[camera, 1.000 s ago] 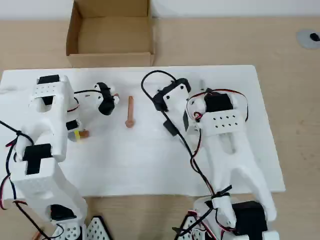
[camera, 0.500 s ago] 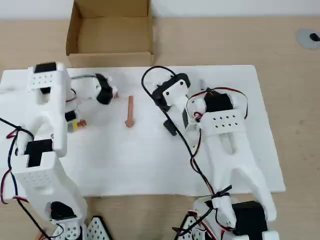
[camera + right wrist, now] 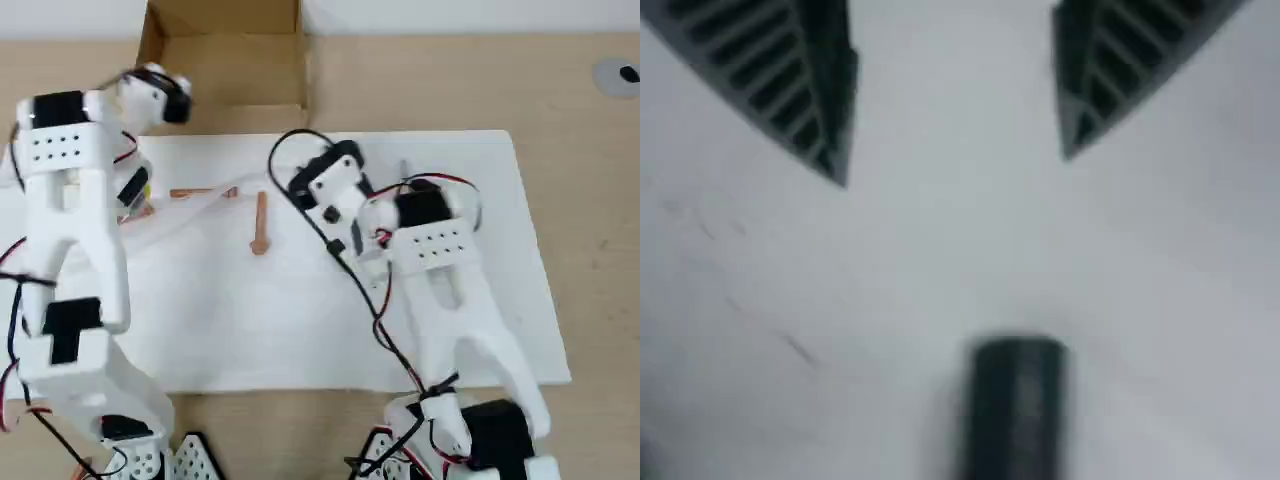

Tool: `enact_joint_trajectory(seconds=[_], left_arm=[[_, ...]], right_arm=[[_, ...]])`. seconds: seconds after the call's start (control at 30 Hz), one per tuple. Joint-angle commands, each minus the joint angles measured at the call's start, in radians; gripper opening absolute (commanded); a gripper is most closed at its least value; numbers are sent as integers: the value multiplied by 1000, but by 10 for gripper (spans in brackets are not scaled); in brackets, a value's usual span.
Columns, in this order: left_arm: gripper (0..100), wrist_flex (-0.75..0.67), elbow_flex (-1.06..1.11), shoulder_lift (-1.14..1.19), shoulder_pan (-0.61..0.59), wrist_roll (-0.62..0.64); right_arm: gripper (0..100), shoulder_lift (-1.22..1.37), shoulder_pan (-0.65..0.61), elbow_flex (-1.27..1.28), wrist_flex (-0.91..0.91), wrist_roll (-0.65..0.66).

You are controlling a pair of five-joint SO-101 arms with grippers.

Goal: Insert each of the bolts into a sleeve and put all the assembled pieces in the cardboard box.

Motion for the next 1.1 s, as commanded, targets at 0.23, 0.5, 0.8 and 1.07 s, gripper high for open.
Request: enact_joint_trajectory(seconds=[0.23,0.5,0.8,1.07], left_arm=[[10,9,-52,-208,-226,514],[10,9,25,-214,-285,509],[10,8,20,-214,-284,459],[10,8,20,-214,-282,431]], right_arm=[[173,305,-96,-228,-34,-2],[174,561,-51,-415,-32,-2],[174,690,-48,-479,-3,5],[171,731,-18,-476,17,2]])
